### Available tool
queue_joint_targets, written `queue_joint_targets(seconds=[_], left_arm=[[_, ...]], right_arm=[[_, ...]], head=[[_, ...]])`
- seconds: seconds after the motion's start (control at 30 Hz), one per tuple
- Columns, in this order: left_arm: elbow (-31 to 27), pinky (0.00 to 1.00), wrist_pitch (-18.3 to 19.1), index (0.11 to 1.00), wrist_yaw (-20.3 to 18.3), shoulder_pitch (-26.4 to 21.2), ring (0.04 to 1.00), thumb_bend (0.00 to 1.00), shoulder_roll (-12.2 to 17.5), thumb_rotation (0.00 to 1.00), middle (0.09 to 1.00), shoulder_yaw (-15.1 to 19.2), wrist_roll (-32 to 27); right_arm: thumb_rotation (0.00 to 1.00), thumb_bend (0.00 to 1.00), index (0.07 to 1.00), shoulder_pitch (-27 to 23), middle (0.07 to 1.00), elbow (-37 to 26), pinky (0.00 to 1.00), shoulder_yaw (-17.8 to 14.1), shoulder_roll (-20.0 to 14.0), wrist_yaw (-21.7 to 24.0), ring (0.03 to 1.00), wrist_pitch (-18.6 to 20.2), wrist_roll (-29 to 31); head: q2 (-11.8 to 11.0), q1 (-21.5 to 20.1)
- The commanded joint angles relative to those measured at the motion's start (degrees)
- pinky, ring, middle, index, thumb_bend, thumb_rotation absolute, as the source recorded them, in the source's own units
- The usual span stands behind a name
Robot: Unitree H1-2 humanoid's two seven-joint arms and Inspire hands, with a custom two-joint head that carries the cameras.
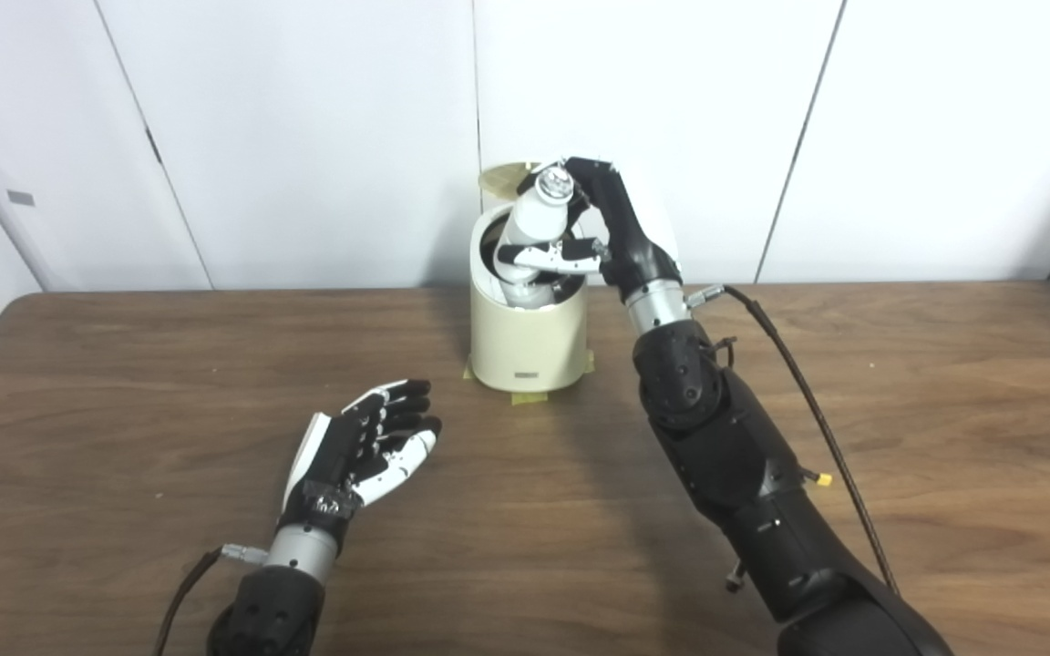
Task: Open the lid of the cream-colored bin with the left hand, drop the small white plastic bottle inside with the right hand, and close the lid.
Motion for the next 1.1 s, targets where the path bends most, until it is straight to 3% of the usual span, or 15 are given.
queue_joint_targets(seconds=[0.0, 0.57, 0.63, 0.67, 0.7, 0.73, 0.77, 0.8, 0.83, 0.93, 1.07], left_arm=[[-1.7, 0.75, -1.3, 0.804, 0.7, -1.4, 0.790, 0.42, -0.2, 0.28, 0.788, 0.2, 0.1], [-2.0, 0.77, -1.7, 0.807, 0.5, -1.0, 0.797, 0.41, 0.1, 0.28, 0.794, 0.3, -0.1], [-2.0, 0.76, -1.9, 0.809, 0.4, -0.9, 0.795, 0.42, 0.2, 0.27, 0.795, 0.3, -0.2], [-1.9, 0.75, -2.2, 0.809, 0.3, -0.9, 0.792, 0.42, 0.2, 0.27, 0.795, 0.4, -0.3], [-1.8, 0.75, -2.3, 0.809, 0.4, -0.9, 0.790, 0.42, 0.2, 0.27, 0.793, 0.4, -0.3], [-1.7, 0.75, -2.5, 0.808, 0.4, -0.9, 0.790, 0.42, 0.3, 0.27, 0.793, 0.3, -0.2], [-1.6, 0.75, -2.6, 0.809, 0.4, -0.9, 0.791, 0.42, 0.3, 0.27, 0.794, 0.4, -0.3], [-1.6, 0.75, -2.5, 0.809, 0.4, -0.9, 0.794, 0.42, 0.2, 0.27, 0.795, 0.4, -0.3], [-1.7, 0.76, -2.3, 0.809, 0.4, -0.9, 0.794, 0.42, 0.2, 0.27, 0.795, 0.3, -0.2], [-1.9, 0.76, -1.9, 0.810, 0.5, -0.8, 0.793, 0.41, 0.3, 0.28, 0.794, -0.1, 0.6], [-1.7, 0.76, -2.3, 0.809, 0.4, -0.8, 0.798, 0.41, 0.4, 0.28, 0.798, 0.0, 0.5]], right_arm=[[0.00, 0.50, 0.496, -3.6, 0.485, -0.6, 0.37, 0.1, 0.1, -1.0, 0.432, -2.0, -0.5], [0.00, 0.50, 0.504, -2.6, 0.548, -2.5, 0.35, 0.8, -1.2, 0.3, 0.477, 1.7, -2.6], [0.00, 0.51, 0.488, -2.4, 0.531, -3.0, 0.45, 1.8, -1.9, 0.6, 0.461, 2.7, -4.4], [0.00, 0.52, 0.484, -2.4, 0.529, -3.3, 0.49, 2.3, -2.2, 1.0, 0.548, 3.3, -5.3], [0.08, 0.52, 0.491, -2.4, 0.627, -3.6, 0.55, 2.7, -2.5, 1.2, 0.632, 3.8, -5.9], [0.10, 0.52, 0.493, -2.4, 0.661, -3.7, 0.57, 3.0, -2.7, 1.5, 0.660, 3.9, -6.3], [0.08, 0.69, 0.583, -2.4, 0.695, -3.7, 0.63, 3.3, -2.9, 1.7, 0.704, 3.9, -6.5], [0.07, 0.79, 0.642, -2.3, 0.718, -3.9, 0.68, 3.4, -3.1, 2.0, 0.734, 4.0, -6.6], [0.07, 0.82, 0.667, -2.3, 0.733, -4.1, 0.70, 3.5, -3.2, 2.2, 0.751, 4.0, -6.7], [0.09, 0.87, 0.707, -1.9, 0.809, -5.0, 0.74, 3.6, -3.2, 3.1, 0.808, 5.2, -6.7], [0.11, 0.88, 0.716, -1.3, 0.863, -6.2, 0.73, 3.2, -2.9, 4.1, 0.844, 6.9, -6.2]], head=[[0.1, 0.1], [0.3, -0.7], [0.3, -0.7], [0.3, -0.7], [0.3, -0.7], [0.3, -0.7], [0.3, -0.7], [0.4, -1.0], [0.4, -0.9], [0.4, -1.0], [0.4, -0.9]])
